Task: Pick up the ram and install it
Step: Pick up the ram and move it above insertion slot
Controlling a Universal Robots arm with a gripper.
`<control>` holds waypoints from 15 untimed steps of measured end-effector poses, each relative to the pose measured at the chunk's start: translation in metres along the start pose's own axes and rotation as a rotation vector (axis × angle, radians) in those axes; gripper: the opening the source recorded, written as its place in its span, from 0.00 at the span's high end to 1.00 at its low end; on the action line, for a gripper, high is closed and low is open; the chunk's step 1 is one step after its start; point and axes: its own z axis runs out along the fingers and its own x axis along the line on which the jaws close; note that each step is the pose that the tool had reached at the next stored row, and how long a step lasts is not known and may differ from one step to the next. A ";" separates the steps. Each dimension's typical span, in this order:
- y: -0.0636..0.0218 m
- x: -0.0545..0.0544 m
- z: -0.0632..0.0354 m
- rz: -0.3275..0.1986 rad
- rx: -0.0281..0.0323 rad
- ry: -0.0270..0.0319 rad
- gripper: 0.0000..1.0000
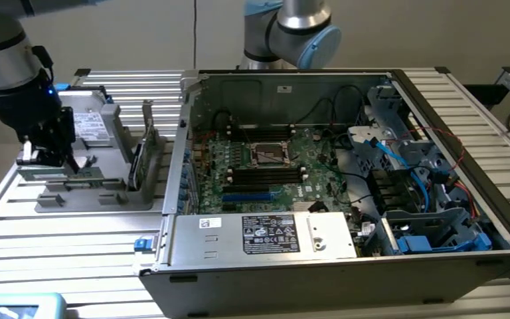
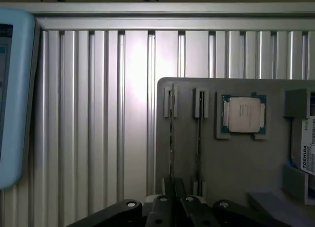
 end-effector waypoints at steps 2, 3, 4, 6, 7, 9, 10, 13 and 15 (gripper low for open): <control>-0.0049 0.000 -0.0094 0.000 -0.0001 0.0000 0.88; -0.0075 0.000 -0.0136 0.000 0.0000 0.0000 0.88; -0.0104 0.000 -0.0181 0.000 0.0001 -0.0001 0.88; -0.0162 0.001 -0.0274 0.000 -0.0001 0.0000 0.88; -0.0189 0.001 -0.0319 0.000 0.0001 -0.0001 0.88; -0.0239 0.001 -0.0409 0.000 0.0000 0.0000 0.88; -0.0264 0.001 -0.0458 0.000 0.0001 -0.0001 0.88; -0.0341 0.002 -0.0592 0.000 0.0001 -0.0001 0.88; -0.0416 0.003 -0.0683 0.000 0.0001 -0.0006 0.88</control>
